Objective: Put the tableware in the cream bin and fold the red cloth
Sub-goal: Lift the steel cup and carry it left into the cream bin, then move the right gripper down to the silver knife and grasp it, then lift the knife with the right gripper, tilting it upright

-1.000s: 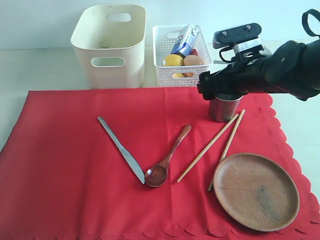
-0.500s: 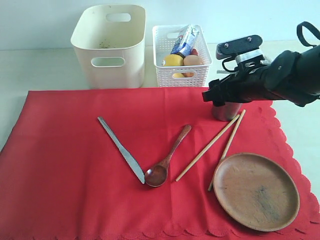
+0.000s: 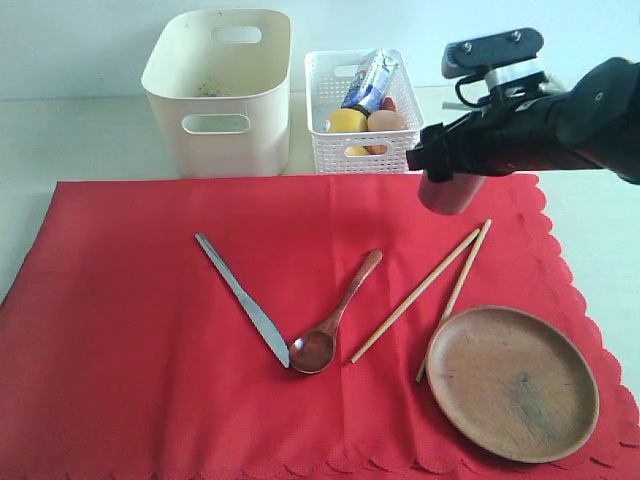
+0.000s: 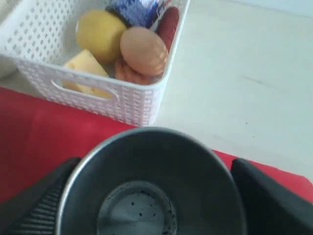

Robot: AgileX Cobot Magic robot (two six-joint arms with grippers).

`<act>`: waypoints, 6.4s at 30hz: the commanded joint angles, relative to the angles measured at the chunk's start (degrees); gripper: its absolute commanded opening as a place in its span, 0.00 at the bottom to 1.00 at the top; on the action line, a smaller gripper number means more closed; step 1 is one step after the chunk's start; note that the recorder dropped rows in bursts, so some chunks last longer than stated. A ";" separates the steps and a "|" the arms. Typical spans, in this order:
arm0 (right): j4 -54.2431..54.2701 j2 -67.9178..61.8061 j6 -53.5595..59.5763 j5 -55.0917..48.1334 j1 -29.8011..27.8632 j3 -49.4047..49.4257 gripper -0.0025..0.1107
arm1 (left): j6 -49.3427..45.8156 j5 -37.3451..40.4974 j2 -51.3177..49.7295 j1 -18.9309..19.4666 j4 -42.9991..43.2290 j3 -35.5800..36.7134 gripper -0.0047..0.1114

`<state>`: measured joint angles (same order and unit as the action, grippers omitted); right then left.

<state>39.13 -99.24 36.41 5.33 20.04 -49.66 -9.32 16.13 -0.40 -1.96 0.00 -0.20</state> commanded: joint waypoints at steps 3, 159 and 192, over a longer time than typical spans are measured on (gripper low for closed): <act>-0.33 7.41 -5.04 -0.04 -0.05 -0.05 0.02 | 0.33 -0.39 0.40 0.10 0.00 0.20 0.04; -26.47 -25.53 -8.42 -28.03 27.64 -27.41 0.02 | 0.33 -0.39 0.40 0.10 0.00 0.20 0.04; -26.37 -23.36 -12.02 -23.15 28.29 -27.41 0.39 | 0.33 -0.39 0.40 0.10 0.00 0.20 0.04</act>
<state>13.25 -122.35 24.29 -18.81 48.20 -76.93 -9.32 16.13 -0.40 -1.96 0.00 -0.20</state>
